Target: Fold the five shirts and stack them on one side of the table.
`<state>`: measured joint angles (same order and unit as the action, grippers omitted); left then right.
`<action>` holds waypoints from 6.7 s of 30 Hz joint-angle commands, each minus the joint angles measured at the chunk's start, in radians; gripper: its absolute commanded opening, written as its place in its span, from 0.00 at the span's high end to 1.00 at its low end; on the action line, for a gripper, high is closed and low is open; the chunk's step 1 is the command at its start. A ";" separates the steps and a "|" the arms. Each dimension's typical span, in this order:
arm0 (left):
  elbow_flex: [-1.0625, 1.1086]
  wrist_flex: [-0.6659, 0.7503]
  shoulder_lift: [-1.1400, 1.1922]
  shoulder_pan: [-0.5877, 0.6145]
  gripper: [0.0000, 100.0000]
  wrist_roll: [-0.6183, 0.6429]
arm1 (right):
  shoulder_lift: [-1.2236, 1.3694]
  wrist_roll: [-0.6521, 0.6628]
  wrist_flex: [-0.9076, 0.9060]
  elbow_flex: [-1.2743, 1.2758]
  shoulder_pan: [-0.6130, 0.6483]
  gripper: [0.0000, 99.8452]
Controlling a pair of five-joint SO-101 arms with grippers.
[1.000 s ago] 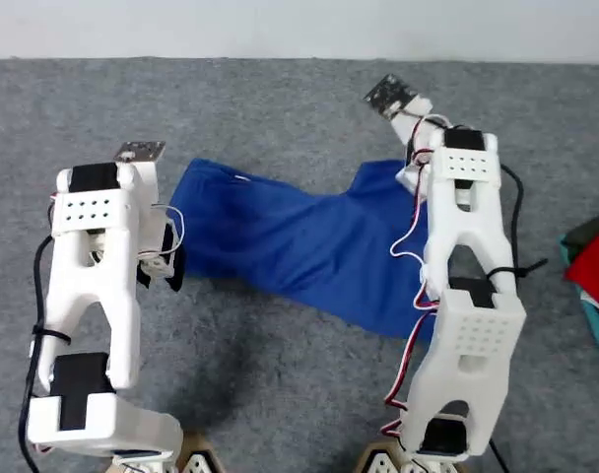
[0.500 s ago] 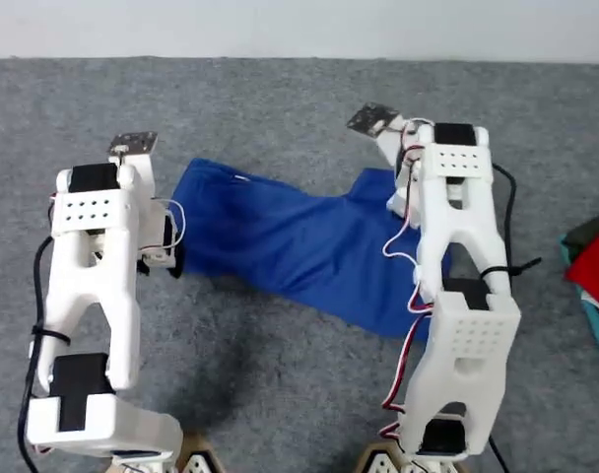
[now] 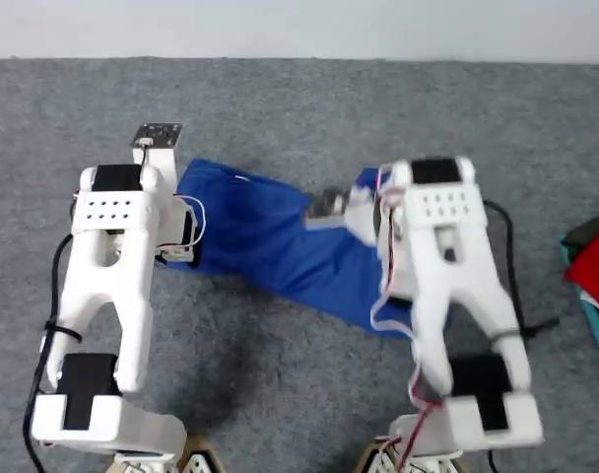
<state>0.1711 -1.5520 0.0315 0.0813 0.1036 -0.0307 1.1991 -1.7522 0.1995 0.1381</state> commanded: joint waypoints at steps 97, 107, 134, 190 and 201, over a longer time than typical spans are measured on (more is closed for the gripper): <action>-0.323 -0.060 0.543 0.167 0.99 -0.213 | -0.079 0.304 0.071 0.434 -0.239 0.99; -0.331 -0.172 0.319 0.170 0.99 -0.199 | -0.219 -0.018 0.128 0.064 -0.275 0.90; -0.177 -0.203 0.242 0.149 0.98 -0.104 | 1.033 -0.454 0.150 -1.247 -0.134 0.57; -0.176 -0.199 0.253 0.147 0.98 -0.106 | 0.441 -0.261 0.007 -0.428 0.113 0.98; -0.108 -0.170 0.244 0.149 0.98 -0.106 | 0.443 -0.276 -0.018 -0.354 0.124 0.73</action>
<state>0.0529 -1.7223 0.3399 0.2348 -0.0115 0.4757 0.9045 -1.7430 -0.1550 0.2593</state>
